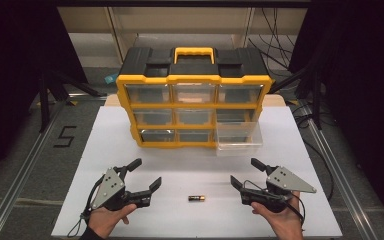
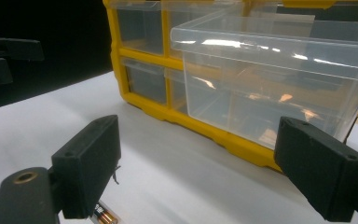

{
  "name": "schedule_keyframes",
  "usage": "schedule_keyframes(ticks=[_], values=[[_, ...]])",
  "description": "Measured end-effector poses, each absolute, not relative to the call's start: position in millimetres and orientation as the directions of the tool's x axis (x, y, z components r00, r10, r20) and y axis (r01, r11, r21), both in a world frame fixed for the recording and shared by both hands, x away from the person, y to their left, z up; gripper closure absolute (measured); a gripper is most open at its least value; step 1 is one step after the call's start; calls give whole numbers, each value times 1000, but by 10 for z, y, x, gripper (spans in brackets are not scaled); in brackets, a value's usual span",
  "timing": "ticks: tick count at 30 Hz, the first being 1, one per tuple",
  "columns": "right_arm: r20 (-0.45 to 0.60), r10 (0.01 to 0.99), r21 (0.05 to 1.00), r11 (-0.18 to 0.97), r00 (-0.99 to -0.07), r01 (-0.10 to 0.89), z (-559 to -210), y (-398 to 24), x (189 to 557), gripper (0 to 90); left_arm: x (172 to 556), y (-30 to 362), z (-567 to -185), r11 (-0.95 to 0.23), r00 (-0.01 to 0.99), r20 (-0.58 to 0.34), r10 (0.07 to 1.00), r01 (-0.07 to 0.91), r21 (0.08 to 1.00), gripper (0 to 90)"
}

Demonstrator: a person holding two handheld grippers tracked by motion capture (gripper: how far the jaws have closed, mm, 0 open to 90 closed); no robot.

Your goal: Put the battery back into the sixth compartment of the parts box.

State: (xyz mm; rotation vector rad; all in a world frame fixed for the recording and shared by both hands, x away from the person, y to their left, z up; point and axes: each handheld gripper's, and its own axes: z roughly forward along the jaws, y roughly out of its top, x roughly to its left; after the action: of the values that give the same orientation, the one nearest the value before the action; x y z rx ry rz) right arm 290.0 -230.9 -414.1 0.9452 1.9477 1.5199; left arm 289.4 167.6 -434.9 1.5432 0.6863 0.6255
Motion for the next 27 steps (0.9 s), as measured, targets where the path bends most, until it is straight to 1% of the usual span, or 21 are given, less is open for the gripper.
schedule_keyframes(ticks=[2,5,17,20,27], values=[[41,763,969,126,-645,211,-4146,-2298,2905,156,2894,1677,-4349,-50,673,-5,740,62,997,162],[23,756,968,147,-654,204,-4144,-2297,2908,156,2894,1677,-4348,-51,673,-4,739,62,997,162],[18,735,970,152,-678,190,-4145,-2254,2911,156,2895,1676,-4350,-53,672,-3,741,63,997,162],[-84,728,958,246,-680,145,-4100,-2232,2900,157,2897,1677,-4351,-51,672,-4,741,63,997,162],[-116,695,949,287,-709,127,-4063,-2162,2901,158,2899,1677,-4354,-52,671,-5,741,65,997,162]])
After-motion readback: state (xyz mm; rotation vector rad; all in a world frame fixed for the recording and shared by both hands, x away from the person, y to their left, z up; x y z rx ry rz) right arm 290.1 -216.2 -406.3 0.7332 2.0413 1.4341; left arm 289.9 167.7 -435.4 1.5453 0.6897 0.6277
